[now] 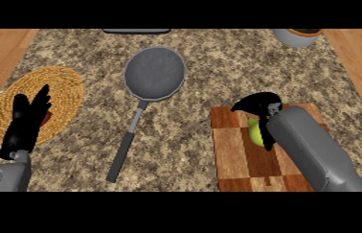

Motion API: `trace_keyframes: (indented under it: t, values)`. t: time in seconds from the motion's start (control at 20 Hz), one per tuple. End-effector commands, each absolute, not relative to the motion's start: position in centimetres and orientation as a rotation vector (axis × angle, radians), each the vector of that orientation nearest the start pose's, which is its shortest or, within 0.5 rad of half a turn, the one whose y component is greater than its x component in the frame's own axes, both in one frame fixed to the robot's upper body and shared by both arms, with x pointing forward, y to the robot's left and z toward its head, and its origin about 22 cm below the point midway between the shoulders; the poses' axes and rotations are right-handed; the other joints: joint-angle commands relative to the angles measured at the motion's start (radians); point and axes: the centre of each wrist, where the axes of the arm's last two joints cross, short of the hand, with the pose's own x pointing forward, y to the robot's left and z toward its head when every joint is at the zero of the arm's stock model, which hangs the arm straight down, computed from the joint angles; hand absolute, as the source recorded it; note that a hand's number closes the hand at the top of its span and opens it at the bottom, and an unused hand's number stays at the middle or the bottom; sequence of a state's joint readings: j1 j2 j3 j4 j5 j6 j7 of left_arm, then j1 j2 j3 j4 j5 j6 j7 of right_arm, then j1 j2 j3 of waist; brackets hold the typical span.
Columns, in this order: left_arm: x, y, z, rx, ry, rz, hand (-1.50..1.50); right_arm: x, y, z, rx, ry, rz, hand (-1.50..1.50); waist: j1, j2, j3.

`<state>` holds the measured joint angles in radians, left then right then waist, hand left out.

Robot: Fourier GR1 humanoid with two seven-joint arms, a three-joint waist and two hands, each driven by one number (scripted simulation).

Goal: Pick the pear from the cutting board and place it in the pan

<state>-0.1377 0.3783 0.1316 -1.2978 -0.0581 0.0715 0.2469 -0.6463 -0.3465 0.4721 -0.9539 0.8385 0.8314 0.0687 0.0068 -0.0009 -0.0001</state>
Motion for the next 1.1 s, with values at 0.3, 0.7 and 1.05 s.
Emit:
trace_keyframes:
  t: [0.3,0.7,1.05]
  values:
    - [28.1,35.4,1.1,0.501,-1.213,-0.100,0.00,36.9,-19.4,1.3,-0.408,-0.695,1.941,1.50,-0.001,0.004,0.000]
    - [25.7,35.6,0.3,0.497,-1.182,-0.086,0.00,36.9,-24.9,4.1,-0.795,-1.045,1.496,1.50,-0.020,-0.004,0.002]
    - [26.7,37.3,1.7,0.501,-1.190,-0.098,0.00,34.9,-24.1,2.9,-0.798,-1.178,1.338,1.50,-0.015,-0.001,0.000]
